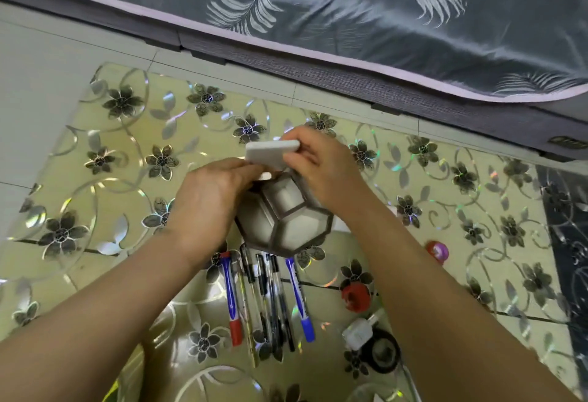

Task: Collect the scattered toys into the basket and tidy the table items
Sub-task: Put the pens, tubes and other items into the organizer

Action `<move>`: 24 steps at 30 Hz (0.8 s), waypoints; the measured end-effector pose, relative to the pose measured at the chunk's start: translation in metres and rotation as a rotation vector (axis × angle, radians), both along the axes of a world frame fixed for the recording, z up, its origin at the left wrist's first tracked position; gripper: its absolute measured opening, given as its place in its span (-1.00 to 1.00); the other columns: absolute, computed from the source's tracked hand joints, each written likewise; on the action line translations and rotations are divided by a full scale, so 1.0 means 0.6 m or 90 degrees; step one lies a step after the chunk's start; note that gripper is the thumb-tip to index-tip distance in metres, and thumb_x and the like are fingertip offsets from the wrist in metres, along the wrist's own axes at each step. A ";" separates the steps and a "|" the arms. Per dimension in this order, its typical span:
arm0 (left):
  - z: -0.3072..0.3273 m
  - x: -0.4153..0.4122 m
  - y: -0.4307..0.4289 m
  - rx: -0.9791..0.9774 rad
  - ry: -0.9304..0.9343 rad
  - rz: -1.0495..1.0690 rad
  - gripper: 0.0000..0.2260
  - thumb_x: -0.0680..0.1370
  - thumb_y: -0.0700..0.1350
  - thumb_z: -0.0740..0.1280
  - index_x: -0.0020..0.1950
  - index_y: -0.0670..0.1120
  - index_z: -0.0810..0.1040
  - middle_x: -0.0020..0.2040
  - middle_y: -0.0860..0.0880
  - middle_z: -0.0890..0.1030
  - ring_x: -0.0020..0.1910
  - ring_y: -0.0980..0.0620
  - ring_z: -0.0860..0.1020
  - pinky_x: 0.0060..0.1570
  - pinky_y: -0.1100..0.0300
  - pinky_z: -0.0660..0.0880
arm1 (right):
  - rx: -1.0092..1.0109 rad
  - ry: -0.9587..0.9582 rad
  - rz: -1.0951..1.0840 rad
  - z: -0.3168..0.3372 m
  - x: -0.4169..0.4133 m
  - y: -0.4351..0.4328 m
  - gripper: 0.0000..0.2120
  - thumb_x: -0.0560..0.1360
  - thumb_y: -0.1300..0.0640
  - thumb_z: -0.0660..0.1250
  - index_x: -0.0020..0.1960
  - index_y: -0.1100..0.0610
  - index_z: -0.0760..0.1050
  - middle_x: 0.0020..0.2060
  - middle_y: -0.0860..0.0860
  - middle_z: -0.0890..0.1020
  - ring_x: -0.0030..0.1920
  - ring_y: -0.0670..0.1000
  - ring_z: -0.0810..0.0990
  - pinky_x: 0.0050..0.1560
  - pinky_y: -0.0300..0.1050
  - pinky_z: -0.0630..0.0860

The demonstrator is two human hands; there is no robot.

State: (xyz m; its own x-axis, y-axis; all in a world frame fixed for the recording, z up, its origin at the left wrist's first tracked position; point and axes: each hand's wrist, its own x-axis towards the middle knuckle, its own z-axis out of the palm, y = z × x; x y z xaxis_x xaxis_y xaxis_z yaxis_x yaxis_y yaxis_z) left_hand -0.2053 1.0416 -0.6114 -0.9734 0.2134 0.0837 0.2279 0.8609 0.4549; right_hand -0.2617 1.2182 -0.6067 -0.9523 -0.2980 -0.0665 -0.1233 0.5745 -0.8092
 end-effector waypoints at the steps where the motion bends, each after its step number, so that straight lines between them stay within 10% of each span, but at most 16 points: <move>1: -0.001 0.000 -0.002 -0.008 0.015 0.009 -0.73 0.43 -0.13 0.30 0.09 0.04 0.63 -0.02 0.00 0.68 -0.11 -0.08 0.65 -0.21 0.19 0.52 | 0.019 -0.003 0.005 -0.008 0.001 -0.002 -0.84 0.47 0.21 0.30 0.03 0.08 0.55 -0.14 0.04 0.64 -0.07 0.08 0.59 0.01 0.09 0.52; 9: -0.008 0.004 0.014 0.066 0.007 0.156 -0.83 0.48 -0.17 0.38 0.01 -0.06 0.46 -0.01 -0.03 0.48 -0.14 -0.10 0.53 -0.22 0.04 0.44 | 0.154 0.044 -0.022 -0.029 0.031 -0.006 -0.54 0.45 0.42 0.19 0.28 0.12 0.48 0.04 0.18 0.60 0.15 0.18 0.45 0.07 -0.12 0.35; 19: 0.006 -0.011 0.147 0.016 0.106 -0.139 -0.66 0.51 -0.19 0.34 0.29 -0.17 0.49 0.21 -0.13 0.51 0.23 -0.13 0.45 0.25 0.16 0.33 | 0.284 -0.006 -0.151 -0.078 0.110 0.230 -0.29 0.34 0.48 0.22 0.45 0.11 0.29 0.37 0.09 0.43 0.36 0.10 0.33 0.28 -0.24 0.21; 24: -0.024 -0.027 0.275 -0.348 -0.117 -0.323 -0.36 0.51 -0.17 0.28 0.50 -0.25 0.06 0.45 -0.22 0.25 0.45 -0.19 0.20 0.45 0.03 0.09 | 0.340 -0.076 -0.002 -0.127 0.104 0.266 -0.28 0.34 0.43 0.32 0.46 0.20 0.23 0.40 0.15 0.36 0.42 0.18 0.28 0.45 0.00 0.20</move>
State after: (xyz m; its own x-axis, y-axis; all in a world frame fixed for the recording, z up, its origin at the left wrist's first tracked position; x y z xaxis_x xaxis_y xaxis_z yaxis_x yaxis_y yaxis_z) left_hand -0.2218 1.2069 -0.6260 -0.7333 0.6018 -0.3164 0.6166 0.7847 0.0636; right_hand -0.1992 1.3776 -0.6828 -0.9298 -0.1898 -0.3153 -0.0456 0.9096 -0.4131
